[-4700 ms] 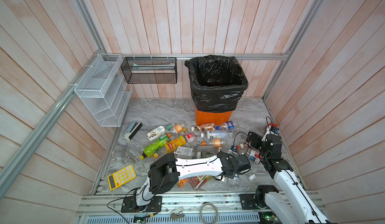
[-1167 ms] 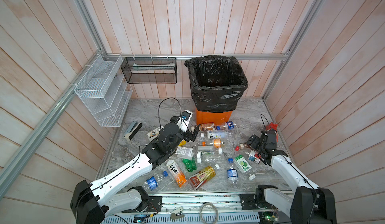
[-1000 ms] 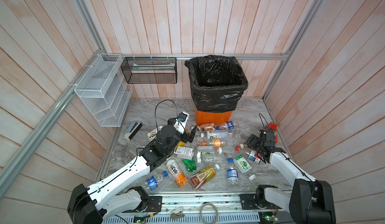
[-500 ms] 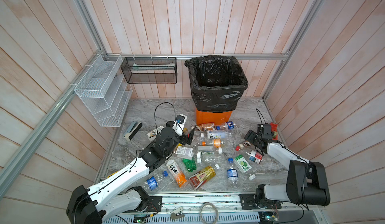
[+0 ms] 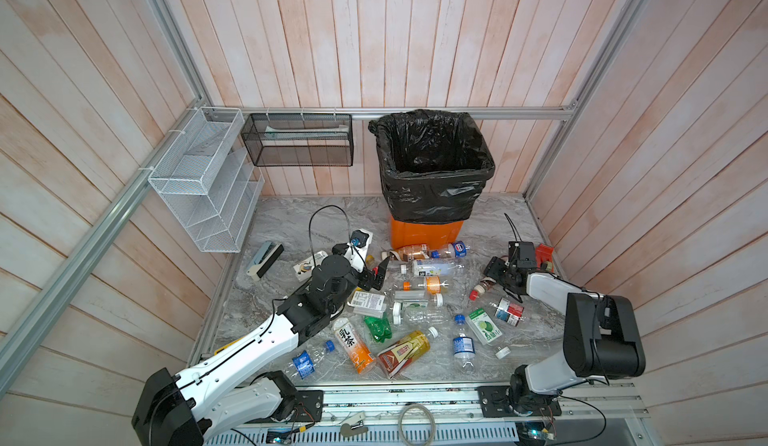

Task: Throw the plastic bottles in the bin
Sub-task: 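Close the right gripper on the brown Nescafe bottle and lift it, then carry the brown bottle over the bin with the right gripper and release it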

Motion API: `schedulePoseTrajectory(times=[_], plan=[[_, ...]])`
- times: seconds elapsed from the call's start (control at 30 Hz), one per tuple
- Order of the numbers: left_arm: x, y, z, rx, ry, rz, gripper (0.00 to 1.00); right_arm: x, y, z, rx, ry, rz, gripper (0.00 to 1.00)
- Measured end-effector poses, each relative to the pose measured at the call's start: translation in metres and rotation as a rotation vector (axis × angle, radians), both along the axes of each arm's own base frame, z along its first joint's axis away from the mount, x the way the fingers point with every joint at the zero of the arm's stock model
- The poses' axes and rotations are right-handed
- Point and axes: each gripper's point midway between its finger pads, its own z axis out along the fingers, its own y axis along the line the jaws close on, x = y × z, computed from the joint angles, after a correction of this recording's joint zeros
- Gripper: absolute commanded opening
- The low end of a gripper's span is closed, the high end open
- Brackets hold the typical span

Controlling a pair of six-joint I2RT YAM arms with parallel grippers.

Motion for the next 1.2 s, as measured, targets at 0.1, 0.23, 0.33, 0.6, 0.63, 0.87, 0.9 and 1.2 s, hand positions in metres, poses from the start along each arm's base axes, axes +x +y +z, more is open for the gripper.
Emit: schedulePoseTrajectory(times=[0.1,0.23,0.33,0.6,0.63,0.87,0.9,1.2], plan=[[0.000,0.000,0.000,-0.009,0.005,0.003,1.00,0.004,0.002,0.000,0.011,-0.005,0.008,0.67],[-0.001,0.001,-0.002,-0.015,0.011,0.007,1.00,0.009,0.005,0.001,0.026,-0.019,0.014,0.61],[-0.001,0.002,-0.004,-0.028,0.023,0.011,1.00,0.011,0.007,0.001,0.040,-0.025,0.018,0.57],[-0.002,0.004,-0.012,-0.051,0.054,0.025,1.00,0.023,0.012,0.003,0.076,-0.049,0.021,0.51],[-0.001,0.004,-0.012,-0.056,0.058,0.027,1.00,0.024,0.012,0.004,0.079,-0.052,0.019,0.51],[-0.002,0.007,-0.024,-0.076,0.095,0.047,1.00,0.029,0.005,0.052,0.081,-0.180,-0.003,0.51],[-0.002,0.009,-0.027,-0.076,0.102,0.056,1.00,0.030,0.001,0.072,0.077,-0.233,-0.013,0.52],[0.005,0.040,-0.047,-0.117,0.152,0.177,1.00,0.008,-0.033,0.277,-0.019,-0.729,-0.080,0.53]])
